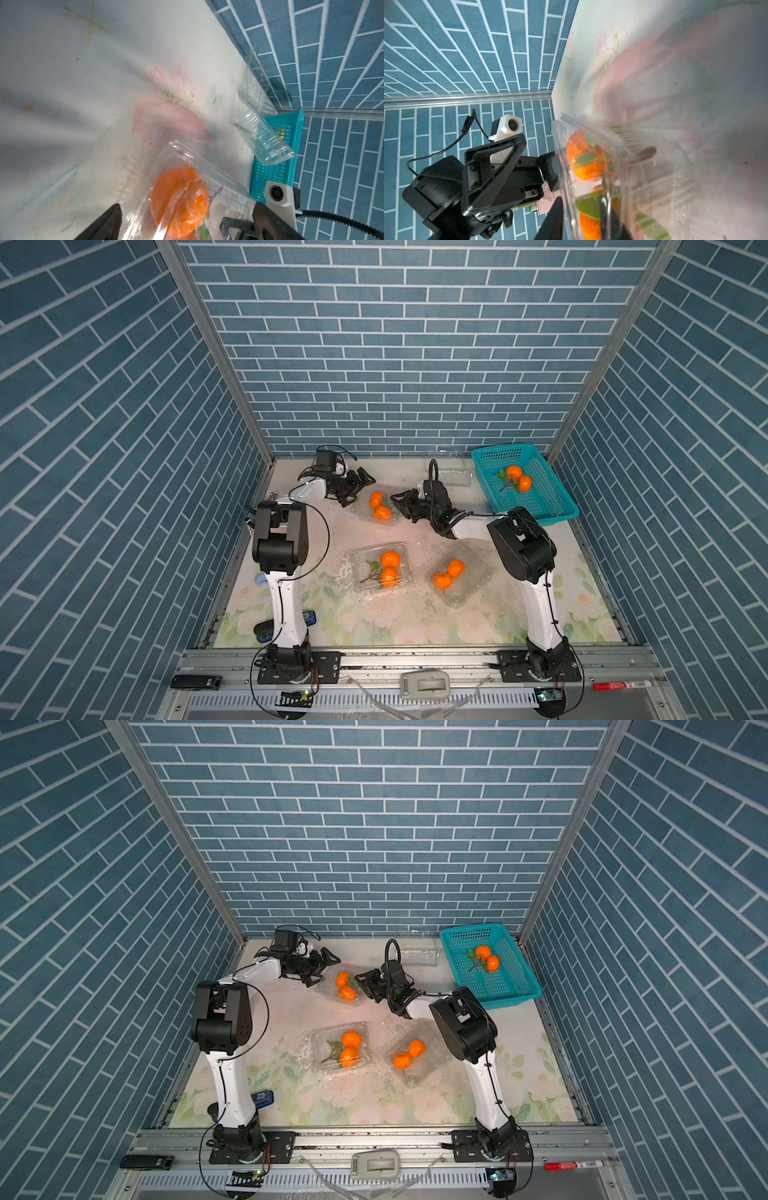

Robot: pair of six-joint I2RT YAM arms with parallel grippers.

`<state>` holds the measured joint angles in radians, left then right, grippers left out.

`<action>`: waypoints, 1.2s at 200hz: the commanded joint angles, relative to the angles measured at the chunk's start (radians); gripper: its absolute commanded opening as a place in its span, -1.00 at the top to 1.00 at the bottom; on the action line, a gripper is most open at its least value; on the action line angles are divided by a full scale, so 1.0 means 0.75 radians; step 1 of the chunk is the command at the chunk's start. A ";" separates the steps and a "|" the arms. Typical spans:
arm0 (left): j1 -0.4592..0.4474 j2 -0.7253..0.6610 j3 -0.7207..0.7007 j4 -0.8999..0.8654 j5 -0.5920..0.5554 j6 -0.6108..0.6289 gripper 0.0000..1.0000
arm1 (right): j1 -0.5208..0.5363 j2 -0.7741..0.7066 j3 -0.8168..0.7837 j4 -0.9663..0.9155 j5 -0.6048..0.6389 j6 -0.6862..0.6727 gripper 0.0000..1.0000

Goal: Take oranges out of containers
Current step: Open the packing box at the center of the board.

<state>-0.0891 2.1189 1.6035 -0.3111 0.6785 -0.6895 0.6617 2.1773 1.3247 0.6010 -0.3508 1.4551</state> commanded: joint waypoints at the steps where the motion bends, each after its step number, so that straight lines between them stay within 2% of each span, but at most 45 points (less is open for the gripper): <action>1: -0.024 -0.045 -0.020 0.016 0.085 -0.030 -0.99 | 0.022 -0.002 -0.018 0.123 0.042 0.115 0.40; 49: 0.016 -0.066 -0.019 -0.011 0.081 -0.026 -0.99 | 0.006 -0.005 -0.080 0.218 0.106 0.221 0.51; 82: 0.087 -0.119 -0.080 0.087 0.100 -0.102 -0.99 | -0.027 -0.029 -0.114 0.233 0.178 0.267 0.62; 127: 0.102 -0.165 -0.142 0.161 0.097 -0.136 -0.99 | -0.052 0.006 -0.097 0.308 0.258 0.379 0.66; 160: 0.106 -0.180 -0.161 0.168 0.079 -0.153 -0.99 | -0.059 -0.001 -0.048 0.270 0.304 0.384 0.67; 204: 0.123 -0.287 -0.283 0.330 0.070 -0.258 -0.99 | -0.080 0.011 0.041 0.219 0.387 0.415 0.68; 240: 0.088 -0.326 -0.399 0.513 0.050 -0.364 -0.99 | -0.080 0.055 0.068 0.188 0.465 0.430 0.69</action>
<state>-0.0051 1.9018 1.3476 -0.0517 0.7277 -0.9020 0.6052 2.1872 1.3586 0.7639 -0.0746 1.7298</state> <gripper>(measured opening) 0.994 0.156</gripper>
